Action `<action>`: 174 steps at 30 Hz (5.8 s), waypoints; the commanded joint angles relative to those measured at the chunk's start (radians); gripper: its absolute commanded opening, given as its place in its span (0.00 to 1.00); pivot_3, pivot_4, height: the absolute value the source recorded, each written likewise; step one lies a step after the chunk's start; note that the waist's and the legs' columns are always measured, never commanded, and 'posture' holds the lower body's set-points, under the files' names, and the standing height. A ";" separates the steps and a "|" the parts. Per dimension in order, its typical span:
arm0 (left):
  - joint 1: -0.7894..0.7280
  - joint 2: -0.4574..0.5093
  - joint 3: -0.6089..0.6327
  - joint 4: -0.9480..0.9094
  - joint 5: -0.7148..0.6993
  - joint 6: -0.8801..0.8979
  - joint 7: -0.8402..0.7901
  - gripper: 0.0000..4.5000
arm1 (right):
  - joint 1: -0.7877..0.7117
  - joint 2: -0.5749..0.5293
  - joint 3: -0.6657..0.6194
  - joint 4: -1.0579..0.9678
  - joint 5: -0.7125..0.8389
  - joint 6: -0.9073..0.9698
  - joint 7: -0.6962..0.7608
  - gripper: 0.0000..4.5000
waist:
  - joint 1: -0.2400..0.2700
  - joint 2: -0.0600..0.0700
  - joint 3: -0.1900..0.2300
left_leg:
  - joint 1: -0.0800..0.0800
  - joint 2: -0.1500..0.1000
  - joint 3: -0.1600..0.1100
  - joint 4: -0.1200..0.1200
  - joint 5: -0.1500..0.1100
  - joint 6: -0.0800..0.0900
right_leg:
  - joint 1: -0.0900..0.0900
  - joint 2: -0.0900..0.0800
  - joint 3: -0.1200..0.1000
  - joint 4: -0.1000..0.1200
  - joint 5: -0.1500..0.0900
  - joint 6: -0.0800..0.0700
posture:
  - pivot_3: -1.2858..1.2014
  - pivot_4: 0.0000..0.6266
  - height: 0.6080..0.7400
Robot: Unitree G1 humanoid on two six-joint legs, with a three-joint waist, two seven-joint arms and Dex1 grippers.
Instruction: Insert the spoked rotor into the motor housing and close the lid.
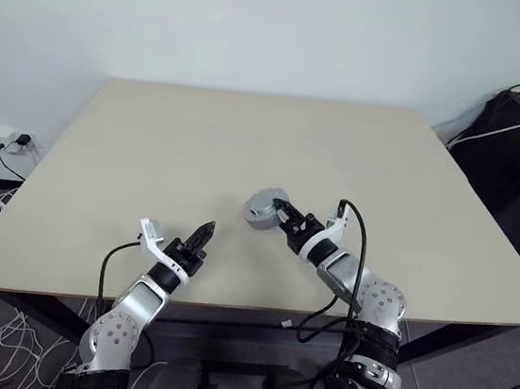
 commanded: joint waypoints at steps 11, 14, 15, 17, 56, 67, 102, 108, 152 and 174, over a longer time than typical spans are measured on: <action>0.034 -0.093 -0.012 0.007 -0.243 0.002 0.016 0.08 | 0.007 0.087 0.099 -0.087 0.159 -0.001 -0.003 0.43 | -0.001 0.000 0.000 | 0.001 0.001 0.001 0.001 0.000 0.000 | 0.001 0.004 0.004 0.000 0.000 0.000 | 0.52 0.00 1.00; 0.039 -0.085 -0.013 0.010 -0.275 0.015 0.001 0.28 | 0.009 0.083 0.110 -0.085 0.165 -0.002 -0.010 0.43 | -0.002 0.000 0.000 | 0.001 0.001 0.001 0.001 0.000 0.000 | 0.001 0.006 0.005 0.000 0.000 0.000 | 0.52 0.00 1.00; 0.039 -0.083 -0.014 0.012 -0.282 0.016 0.000 0.34 | 0.009 0.081 0.112 -0.083 0.167 -0.003 -0.011 0.43 | -0.002 0.000 0.000 | 0.001 0.002 0.001 0.001 0.001 -0.001 | 0.001 0.006 0.006 0.000 0.000 0.000 | 0.52 0.00 1.00; 0.040 -0.085 -0.014 0.018 -0.306 0.019 -0.003 0.49 | 0.010 0.079 0.116 -0.080 0.168 -0.003 -0.013 0.43 | -0.002 0.000 0.000 | 0.001 0.002 0.001 0.001 0.001 -0.001 | 0.001 0.006 0.006 0.000 0.000 0.000 | 0.52 0.00 1.00; -0.005 -0.099 -0.036 0.131 -0.539 0.059 -0.017 1.00 | 0.074 0.093 0.193 -0.070 0.272 0.220 -0.069 0.43 | -0.002 -0.001 0.001 | 0.002 0.002 0.003 0.001 0.001 -0.001 | 0.001 0.007 0.009 0.000 0.001 0.001 | 0.52 0.00 1.00; -0.005 -0.100 -0.049 0.130 -0.542 0.048 -0.028 1.00 | 0.079 0.094 0.196 -0.072 0.287 0.250 -0.085 0.43 | -0.002 -0.001 0.001 | 0.002 0.002 0.003 0.001 0.001 0.000 | 0.001 0.007 0.009 0.000 0.001 0.001 | 0.52 0.00 1.00; 0.003 -0.108 -0.057 0.110 -0.539 0.025 -0.034 0.47 | 0.113 -0.025 0.315 -0.173 0.120 0.168 -0.007 1.00 | -0.003 -0.004 0.004 | 0.002 0.002 0.003 0.001 0.000 0.000 | 0.001 0.007 0.009 -0.001 0.001 0.001 | 0.52 0.00 1.00; 0.006 -0.110 -0.051 0.103 -0.536 0.010 -0.032 0.47 | 0.115 -0.043 0.307 -0.185 0.116 0.157 -0.002 1.00 | 0.000 -0.006 0.005 | 0.002 0.002 0.003 0.001 0.000 0.000 | 0.000 0.006 0.009 -0.001 0.001 0.001 | 0.52 0.00 1.00; -0.566 -0.030 0.299 0.598 -0.146 -0.514 0.205 0.47 | 0.399 -0.336 0.690 -0.162 -0.983 -1.134 0.274 1.00 | 0.019 -0.029 0.016 | 0.004 0.001 0.003 0.003 0.004 -0.007 | 0.005 0.008 0.009 -0.001 0.003 0.004 | 0.52 0.00 1.00; -0.771 -0.002 0.414 0.980 0.100 -0.564 0.302 0.47 | 0.417 -0.308 0.681 -0.189 -0.994 -1.053 0.287 1.00 | 0.018 -0.030 0.016 | 0.008 0.001 0.003 0.003 0.005 -0.007 | 0.009 0.008 0.009 0.000 0.004 0.005 | 0.52 0.00 1.00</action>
